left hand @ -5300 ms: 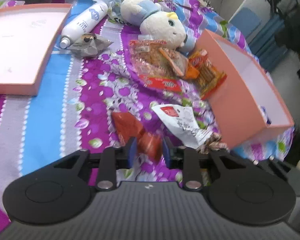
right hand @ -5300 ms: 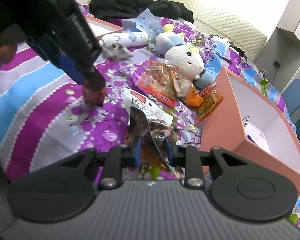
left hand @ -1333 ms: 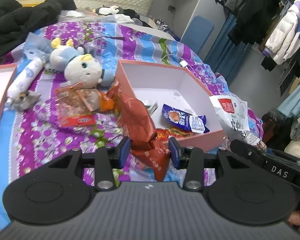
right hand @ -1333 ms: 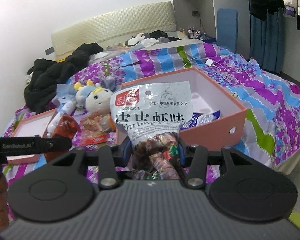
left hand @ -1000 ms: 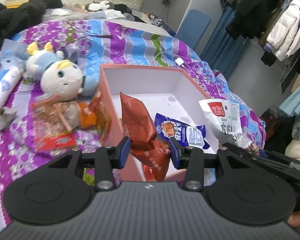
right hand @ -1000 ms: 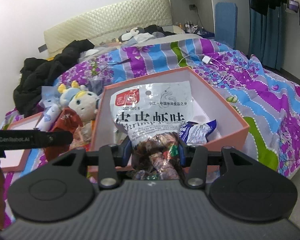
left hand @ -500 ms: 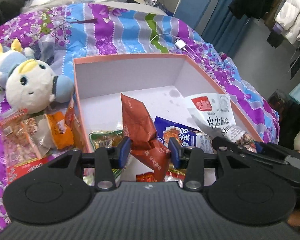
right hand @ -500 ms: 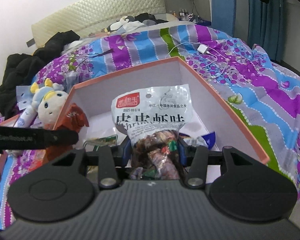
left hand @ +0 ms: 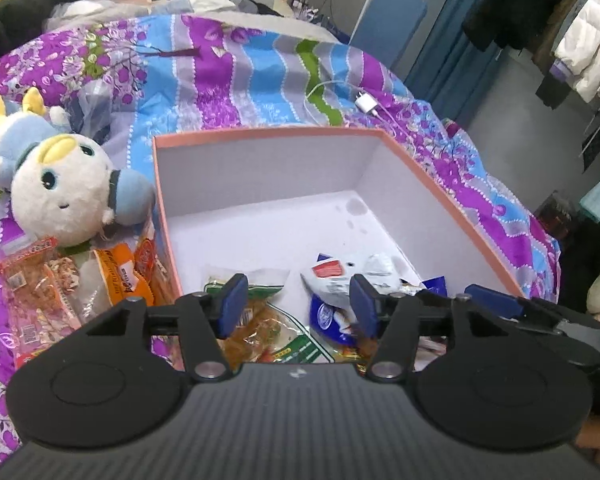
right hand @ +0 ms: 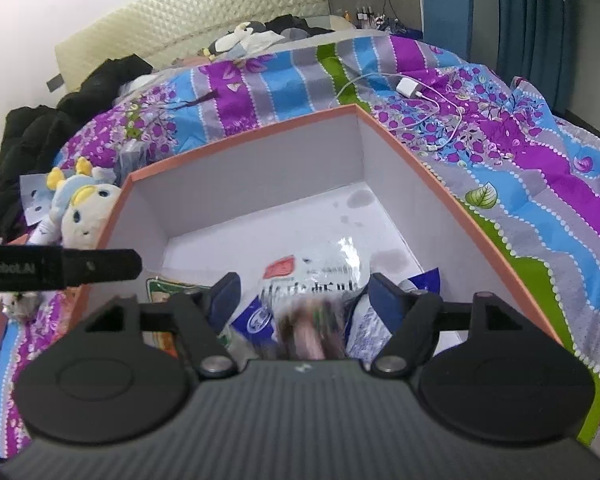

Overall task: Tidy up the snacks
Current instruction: 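Open the left tool over the pink box while the right tool releases the shrimp bag, then withdraw both open tools from the pink box back toward the snack pile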

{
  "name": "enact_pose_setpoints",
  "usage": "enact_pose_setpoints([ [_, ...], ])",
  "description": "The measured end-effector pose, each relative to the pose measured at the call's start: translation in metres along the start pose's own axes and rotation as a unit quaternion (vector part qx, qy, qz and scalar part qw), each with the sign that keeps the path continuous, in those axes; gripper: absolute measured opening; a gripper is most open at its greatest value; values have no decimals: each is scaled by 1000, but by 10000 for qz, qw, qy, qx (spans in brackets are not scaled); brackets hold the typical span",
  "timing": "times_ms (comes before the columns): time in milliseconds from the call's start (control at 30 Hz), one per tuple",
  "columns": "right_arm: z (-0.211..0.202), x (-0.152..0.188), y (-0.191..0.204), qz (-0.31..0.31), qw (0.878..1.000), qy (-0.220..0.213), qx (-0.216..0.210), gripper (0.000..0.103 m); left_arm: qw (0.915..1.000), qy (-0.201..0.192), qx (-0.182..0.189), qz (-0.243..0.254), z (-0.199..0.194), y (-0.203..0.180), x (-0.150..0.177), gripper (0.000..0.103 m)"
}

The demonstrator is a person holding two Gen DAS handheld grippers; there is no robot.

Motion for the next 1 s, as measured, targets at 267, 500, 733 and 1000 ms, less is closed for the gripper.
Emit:
enact_pose_setpoints([
  [267, -45, 5, 31, -109, 9996, -253, -70, 72, 9995, -297, -26, -43, -61, 12, 13, 62],
  [500, -87, 22, 66, -165, 9987, -451, -163, 72, 9987, -490, -41, -100, -124, 31, 43, 62],
  [733, -119, 41, 102, -349, 9973, -591, -262, 72, 9974, -679, -135, -179, -180, 58, 78, 62],
  [1000, -147, 76, 140, -400, 9958, -664, -492, 72, 9959, -777, -247, -389, -224, 86, 125, 62],
])
Point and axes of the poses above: each gripper's, at about its wrist camera, not at the fingertips, and z roughly the way its jaws point, y to its left, x to its underside, the point moved 9 cm from there along z, roughly the way its jaws point, and after that the axes turned 14 degrees about -x, right-handed, at the moved point
